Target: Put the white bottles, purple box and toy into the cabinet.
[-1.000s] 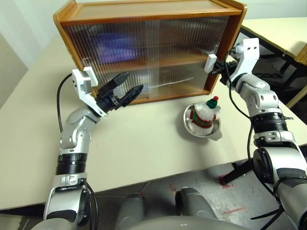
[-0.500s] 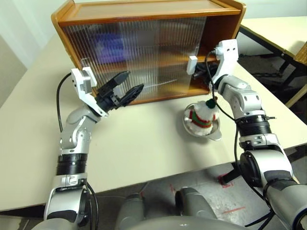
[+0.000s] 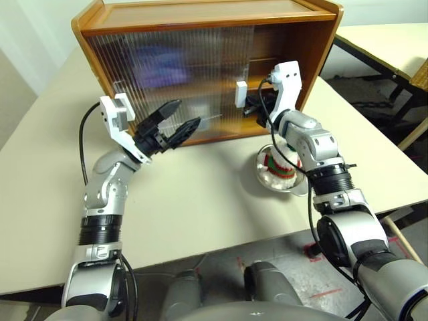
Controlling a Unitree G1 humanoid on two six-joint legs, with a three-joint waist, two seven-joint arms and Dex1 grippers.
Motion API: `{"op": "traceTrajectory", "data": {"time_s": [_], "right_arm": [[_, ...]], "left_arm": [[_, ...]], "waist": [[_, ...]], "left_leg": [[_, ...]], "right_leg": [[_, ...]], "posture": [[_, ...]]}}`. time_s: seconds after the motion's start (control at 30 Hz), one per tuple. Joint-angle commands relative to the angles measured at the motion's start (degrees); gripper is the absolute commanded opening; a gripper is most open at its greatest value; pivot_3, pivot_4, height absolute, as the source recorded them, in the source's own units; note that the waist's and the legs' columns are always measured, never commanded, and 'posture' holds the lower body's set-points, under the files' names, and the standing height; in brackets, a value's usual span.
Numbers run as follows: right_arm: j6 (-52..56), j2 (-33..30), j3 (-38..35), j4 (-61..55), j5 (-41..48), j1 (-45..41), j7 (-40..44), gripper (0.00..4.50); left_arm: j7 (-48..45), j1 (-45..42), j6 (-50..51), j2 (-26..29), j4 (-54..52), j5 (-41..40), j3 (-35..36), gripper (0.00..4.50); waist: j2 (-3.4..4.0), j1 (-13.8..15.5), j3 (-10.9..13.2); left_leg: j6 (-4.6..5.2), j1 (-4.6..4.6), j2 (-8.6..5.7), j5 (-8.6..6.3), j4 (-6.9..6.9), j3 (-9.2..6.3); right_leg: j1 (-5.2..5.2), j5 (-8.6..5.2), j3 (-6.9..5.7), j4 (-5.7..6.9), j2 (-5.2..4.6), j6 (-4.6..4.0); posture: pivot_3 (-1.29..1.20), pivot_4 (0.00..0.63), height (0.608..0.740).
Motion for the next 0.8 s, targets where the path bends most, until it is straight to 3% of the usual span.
{"op": "traceTrajectory", "data": {"time_s": [0.03,0.47,0.8], "right_arm": [[-0.35,1.03,0.88,0.52,0.07,-1.23,0.39,0.02],[-1.64,3.86,1.3,3.22,0.13,-2.49,0.95,0.02],[-3.07,-4.67,-0.17,-2.98,-1.33,0.67,0.69,0.02]], "left_arm": [[0.01,0.35,0.19,-0.14,-1.15,0.37,-0.92,4.5],[0.39,0.3,0.23,-0.66,-1.72,0.4,-1.13,4.5],[0.45,-0.52,-0.07,-1.85,-0.58,0.52,-2.01,4.5]], "waist": [[0.0,0.0,0.0],[0.01,0.01,0.01],[0.03,0.17,0.02]], "left_leg": [[0.0,0.0,0.0,0.0,0.0,0.0],[-0.03,-0.03,0.0,-0.02,-0.01,-0.01],[-0.04,-0.1,-0.04,-0.02,-0.03,0.0]], "right_leg": [[0.0,0.0,0.0,0.0,0.0,0.0],[-0.04,0.0,-0.01,-0.01,0.0,0.0],[-0.05,-0.04,-0.06,-0.09,-0.08,0.04]], "posture": [[0.09,0.0,0.74],[0.09,0.0,0.74],[0.04,0.0,0.74]]}}
